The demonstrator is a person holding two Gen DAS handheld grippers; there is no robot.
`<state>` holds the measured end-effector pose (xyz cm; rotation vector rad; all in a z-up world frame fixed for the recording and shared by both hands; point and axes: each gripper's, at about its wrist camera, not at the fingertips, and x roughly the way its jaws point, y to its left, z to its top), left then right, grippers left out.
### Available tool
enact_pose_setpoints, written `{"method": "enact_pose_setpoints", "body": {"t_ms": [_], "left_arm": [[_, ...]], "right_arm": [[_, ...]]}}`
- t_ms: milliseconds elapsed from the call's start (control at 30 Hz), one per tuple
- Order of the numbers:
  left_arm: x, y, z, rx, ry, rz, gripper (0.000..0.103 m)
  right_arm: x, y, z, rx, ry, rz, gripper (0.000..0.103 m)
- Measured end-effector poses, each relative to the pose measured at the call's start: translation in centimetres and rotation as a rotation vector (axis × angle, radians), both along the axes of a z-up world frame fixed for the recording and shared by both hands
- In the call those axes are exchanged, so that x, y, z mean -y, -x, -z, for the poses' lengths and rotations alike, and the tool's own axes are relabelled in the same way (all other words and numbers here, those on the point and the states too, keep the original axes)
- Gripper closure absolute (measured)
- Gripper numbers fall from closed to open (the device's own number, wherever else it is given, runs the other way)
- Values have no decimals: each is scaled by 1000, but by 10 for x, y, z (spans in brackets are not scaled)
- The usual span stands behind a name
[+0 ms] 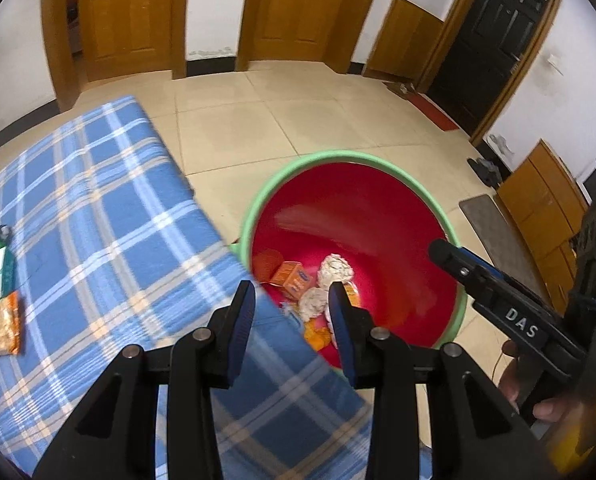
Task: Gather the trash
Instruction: 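Carry the blue piece and glove over the red bucket and open both grippers, then move both grippers back over the table toward the clear plastic bag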
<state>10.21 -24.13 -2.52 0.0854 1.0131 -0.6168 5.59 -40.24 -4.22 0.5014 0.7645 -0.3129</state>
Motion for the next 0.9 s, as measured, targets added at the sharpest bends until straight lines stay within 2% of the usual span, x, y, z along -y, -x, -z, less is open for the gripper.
{"method": "enact_pose_setpoints", "body": {"t_ms": [33, 267, 400, 900], "left_arm": [[-5, 0, -1, 3, 1, -10, 65], [-46, 0, -10, 24, 11, -107, 63], [-73, 0, -13, 34, 18, -171, 63], [-197, -7, -10, 53, 0, -443, 63]], "right_arm": [[-2, 0, -1, 1, 0, 0, 47], [-20, 1, -11, 1, -1, -27, 44], [-36, -2, -19, 8, 3, -59, 39], [-118, -34, -34, 5, 18, -221, 38]]}}
